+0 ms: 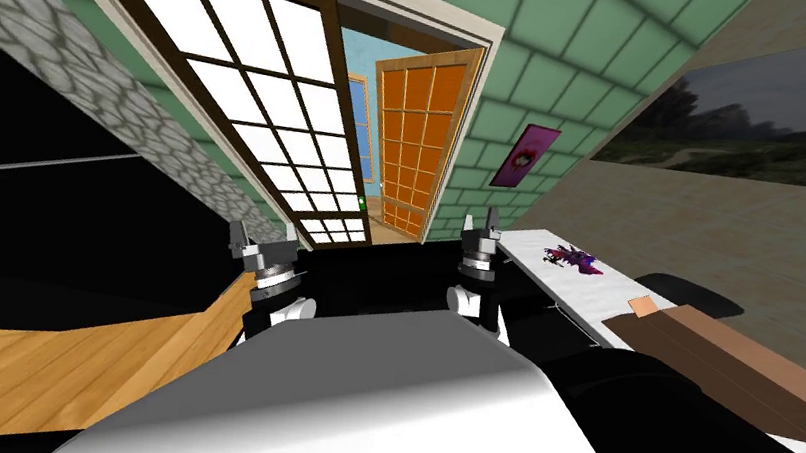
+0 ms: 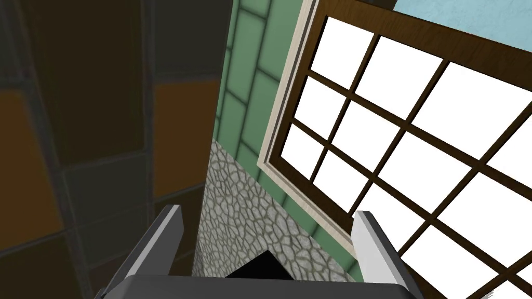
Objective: Push the door open
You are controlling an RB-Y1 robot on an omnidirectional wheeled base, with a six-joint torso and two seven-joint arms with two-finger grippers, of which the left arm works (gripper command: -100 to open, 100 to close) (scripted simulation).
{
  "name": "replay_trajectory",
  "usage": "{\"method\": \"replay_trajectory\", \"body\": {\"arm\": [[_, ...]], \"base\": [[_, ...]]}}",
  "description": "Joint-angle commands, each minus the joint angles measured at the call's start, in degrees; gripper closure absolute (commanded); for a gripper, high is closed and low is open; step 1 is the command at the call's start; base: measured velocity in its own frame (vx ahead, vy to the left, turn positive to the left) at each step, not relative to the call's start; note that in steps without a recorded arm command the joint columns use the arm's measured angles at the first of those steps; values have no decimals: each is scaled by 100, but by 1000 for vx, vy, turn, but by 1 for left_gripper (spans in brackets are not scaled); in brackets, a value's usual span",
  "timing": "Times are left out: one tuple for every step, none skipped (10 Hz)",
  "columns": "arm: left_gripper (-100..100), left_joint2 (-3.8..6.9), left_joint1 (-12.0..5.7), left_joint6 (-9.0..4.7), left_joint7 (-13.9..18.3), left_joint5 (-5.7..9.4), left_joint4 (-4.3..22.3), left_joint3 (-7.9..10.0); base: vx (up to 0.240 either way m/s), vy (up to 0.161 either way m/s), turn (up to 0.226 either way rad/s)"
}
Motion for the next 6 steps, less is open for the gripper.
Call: {"method": "replay_trajectory", "body": {"arm": [[-100, 55, 67, -113, 220, 116, 173, -79], [-100, 73, 82, -153, 298, 161, 245, -98], [-100, 111, 112, -233, 453, 252, 389, -135], [-100, 130, 127, -273, 531, 297, 461, -153], [-100, 167, 158, -353, 686, 388, 605, -191], [-100, 185, 173, -394, 766, 434, 679, -210]], "base": [[166, 33, -147], [128, 42, -102], [141, 20, -158], [139, 14, -140], [122, 27, -157], [117, 19, -117]]}}
